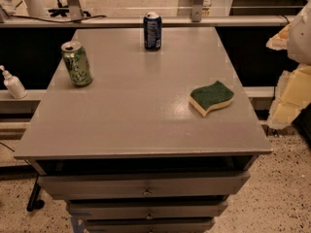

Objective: Move sponge near green can

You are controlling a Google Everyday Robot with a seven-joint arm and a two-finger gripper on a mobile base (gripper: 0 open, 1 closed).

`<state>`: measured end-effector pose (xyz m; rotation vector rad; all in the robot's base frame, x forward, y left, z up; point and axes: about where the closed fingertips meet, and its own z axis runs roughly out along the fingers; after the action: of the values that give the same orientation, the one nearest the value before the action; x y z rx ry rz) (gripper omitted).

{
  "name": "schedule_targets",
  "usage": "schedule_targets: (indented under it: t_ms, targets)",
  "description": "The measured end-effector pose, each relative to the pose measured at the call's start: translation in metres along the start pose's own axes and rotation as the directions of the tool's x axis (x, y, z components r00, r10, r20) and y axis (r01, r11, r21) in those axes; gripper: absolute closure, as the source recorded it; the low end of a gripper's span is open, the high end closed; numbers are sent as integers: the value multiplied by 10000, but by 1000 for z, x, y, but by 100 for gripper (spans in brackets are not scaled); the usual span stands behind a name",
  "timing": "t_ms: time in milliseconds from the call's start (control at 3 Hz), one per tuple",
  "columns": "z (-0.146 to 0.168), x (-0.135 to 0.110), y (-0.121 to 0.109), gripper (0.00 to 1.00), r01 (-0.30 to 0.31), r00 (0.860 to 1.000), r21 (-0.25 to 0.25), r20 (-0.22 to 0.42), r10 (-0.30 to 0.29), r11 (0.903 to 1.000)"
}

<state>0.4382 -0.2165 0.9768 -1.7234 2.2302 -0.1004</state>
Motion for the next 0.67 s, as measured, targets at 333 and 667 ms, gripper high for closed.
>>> schedule_targets:
  t_ms: [333,667]
  targets:
    - [0,0,0,0,0,10000,0,0,0,10000]
    - [4,-4,-1,0,75,9996,120,265,-78,9999]
